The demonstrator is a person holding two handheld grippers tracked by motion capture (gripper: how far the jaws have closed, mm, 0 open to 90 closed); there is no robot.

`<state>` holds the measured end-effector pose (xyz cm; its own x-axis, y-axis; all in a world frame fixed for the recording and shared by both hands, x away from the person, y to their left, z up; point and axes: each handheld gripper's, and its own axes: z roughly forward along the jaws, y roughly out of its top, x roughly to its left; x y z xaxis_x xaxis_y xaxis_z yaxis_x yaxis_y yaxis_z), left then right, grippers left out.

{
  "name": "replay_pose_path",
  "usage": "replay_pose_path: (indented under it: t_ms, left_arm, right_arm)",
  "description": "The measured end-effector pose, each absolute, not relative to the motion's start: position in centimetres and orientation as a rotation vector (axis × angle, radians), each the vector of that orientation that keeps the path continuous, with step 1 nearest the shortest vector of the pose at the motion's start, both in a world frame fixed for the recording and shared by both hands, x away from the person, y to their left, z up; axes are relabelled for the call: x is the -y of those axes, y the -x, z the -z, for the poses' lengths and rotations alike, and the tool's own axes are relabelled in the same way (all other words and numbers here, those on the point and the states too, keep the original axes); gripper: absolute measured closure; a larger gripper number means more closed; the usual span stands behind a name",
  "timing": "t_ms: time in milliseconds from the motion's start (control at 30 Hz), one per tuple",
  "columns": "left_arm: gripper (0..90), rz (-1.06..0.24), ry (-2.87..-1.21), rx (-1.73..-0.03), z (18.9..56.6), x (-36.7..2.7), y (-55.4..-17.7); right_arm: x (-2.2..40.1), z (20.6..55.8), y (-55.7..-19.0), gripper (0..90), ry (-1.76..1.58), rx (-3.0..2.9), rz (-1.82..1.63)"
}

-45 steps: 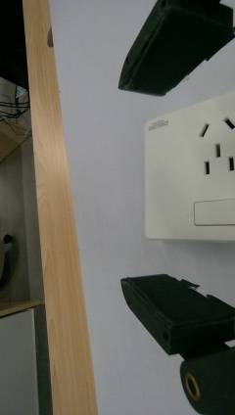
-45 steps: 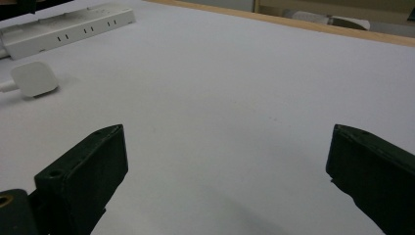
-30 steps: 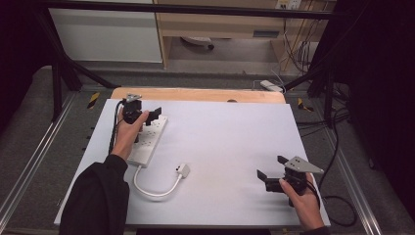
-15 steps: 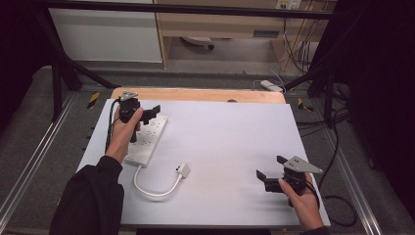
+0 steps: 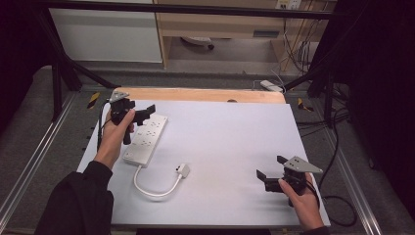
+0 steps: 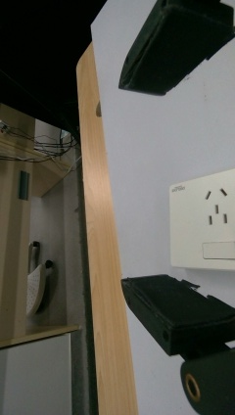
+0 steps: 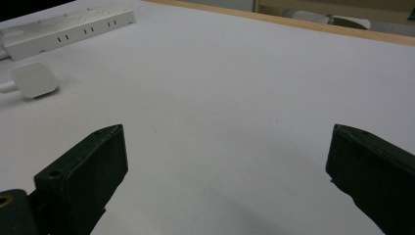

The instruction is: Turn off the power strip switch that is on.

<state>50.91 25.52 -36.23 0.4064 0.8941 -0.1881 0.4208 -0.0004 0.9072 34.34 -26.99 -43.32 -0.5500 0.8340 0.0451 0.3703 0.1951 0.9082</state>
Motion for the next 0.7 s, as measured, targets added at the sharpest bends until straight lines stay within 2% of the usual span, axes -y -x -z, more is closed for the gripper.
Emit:
replay_pose_path:
  t_ms: [700]
  left_arm:
    - [6.1,-0.568,-1.562,-1.121,34.3,-27.3,-46.4]
  right_arm:
    - [26.9,43.4,-34.4,2.3,-1.117,-2.016,-1.321]
